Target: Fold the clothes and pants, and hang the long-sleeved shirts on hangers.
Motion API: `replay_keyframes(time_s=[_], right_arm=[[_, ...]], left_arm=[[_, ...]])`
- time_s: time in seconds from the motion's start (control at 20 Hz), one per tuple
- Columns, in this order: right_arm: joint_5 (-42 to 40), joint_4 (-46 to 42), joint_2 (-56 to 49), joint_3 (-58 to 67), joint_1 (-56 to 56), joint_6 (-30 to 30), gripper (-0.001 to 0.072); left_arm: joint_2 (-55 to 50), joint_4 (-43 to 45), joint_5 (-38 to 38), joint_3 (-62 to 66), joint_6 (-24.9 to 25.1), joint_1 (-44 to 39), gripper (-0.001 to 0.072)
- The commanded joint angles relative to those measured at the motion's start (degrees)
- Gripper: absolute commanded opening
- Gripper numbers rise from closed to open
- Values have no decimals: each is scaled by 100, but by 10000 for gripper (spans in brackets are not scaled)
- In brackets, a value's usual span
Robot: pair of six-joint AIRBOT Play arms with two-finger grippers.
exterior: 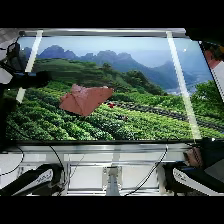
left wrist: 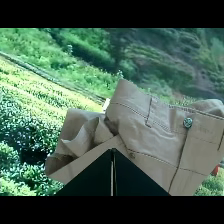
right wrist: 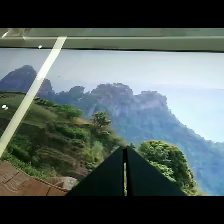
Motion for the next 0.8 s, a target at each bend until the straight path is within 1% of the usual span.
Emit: replay_keyframes(time_s=[0.0,0.75], right_arm=[[0,0,0,2,0,0,13],[-2,24,0,2,0,2,13]], left_arm=[[-2,0,2,0,17,-4,19],[-2,-105,-4,0,20,-4,19]])
